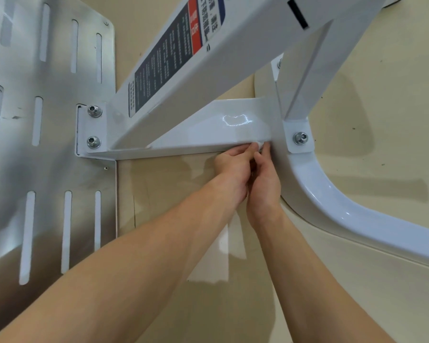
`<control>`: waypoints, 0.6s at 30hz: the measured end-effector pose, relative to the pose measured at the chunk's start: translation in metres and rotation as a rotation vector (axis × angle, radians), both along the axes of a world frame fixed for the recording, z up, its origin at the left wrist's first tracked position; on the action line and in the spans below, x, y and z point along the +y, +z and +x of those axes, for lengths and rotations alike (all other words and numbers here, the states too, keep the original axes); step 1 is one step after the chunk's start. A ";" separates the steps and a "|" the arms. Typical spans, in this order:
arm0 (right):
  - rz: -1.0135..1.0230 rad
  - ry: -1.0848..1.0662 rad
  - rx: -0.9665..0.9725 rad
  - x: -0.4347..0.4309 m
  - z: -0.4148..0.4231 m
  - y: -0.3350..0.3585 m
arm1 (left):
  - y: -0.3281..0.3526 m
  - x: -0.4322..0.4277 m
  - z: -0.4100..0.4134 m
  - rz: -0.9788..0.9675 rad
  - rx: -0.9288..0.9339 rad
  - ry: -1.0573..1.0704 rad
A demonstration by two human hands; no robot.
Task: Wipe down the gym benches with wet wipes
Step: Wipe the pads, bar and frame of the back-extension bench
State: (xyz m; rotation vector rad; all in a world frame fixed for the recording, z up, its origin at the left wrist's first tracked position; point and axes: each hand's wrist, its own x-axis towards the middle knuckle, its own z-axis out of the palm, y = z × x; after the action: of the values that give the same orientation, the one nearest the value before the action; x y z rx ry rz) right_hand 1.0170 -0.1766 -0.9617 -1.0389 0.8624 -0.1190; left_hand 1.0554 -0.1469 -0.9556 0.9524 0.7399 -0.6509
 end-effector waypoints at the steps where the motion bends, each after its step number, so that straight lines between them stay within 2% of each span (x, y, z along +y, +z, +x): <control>1: -0.010 0.006 -0.001 0.001 0.000 0.000 | 0.000 0.003 0.001 0.008 -0.014 -0.007; 3: -0.037 0.056 0.001 0.006 -0.001 0.001 | -0.003 0.012 0.003 0.063 -0.036 0.001; 11: -0.119 0.522 0.082 0.066 0.006 0.020 | -0.011 0.103 0.015 0.301 -0.047 0.163; 13: -0.149 0.567 0.082 0.079 0.008 0.023 | -0.008 0.124 0.018 0.335 -0.068 0.159; 15: -0.267 0.570 0.040 0.086 0.004 0.023 | 0.000 0.138 0.017 0.403 -0.110 0.191; 18: -0.325 0.473 0.020 0.086 0.001 0.026 | 0.013 0.154 0.008 0.443 -0.181 0.173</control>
State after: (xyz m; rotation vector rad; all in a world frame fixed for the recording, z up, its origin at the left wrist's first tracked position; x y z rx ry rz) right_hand 1.0184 -0.0908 -0.9357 -1.5260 0.6045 0.1568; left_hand 1.0637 0.0075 -0.9425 1.3160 0.8097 -0.2452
